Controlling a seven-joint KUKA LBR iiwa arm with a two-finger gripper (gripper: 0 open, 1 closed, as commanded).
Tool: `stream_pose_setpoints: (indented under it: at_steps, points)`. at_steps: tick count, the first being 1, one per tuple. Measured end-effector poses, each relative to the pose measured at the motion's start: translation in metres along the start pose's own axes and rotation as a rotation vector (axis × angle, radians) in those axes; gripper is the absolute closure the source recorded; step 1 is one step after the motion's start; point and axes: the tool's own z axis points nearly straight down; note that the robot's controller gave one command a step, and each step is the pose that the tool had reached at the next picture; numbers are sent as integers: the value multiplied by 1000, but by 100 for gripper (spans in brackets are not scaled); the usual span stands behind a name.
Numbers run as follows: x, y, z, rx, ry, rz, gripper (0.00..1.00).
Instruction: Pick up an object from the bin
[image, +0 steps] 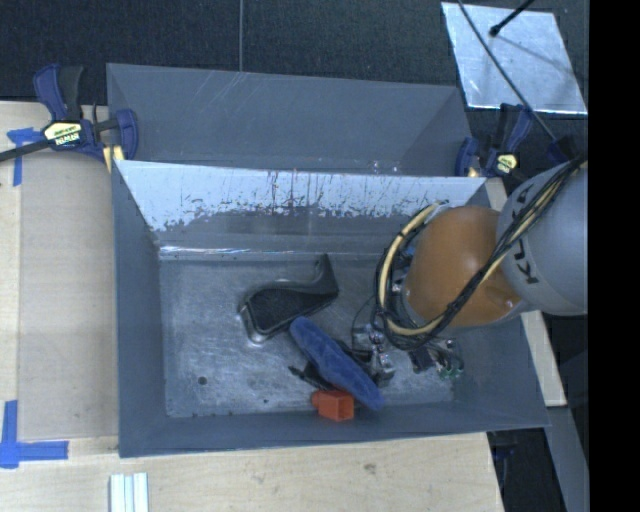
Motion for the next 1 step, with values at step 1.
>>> stream_pose_setpoints:
  at_steps: [1]
  points:
    - [-6,1,-149,3,-9,-40,100]
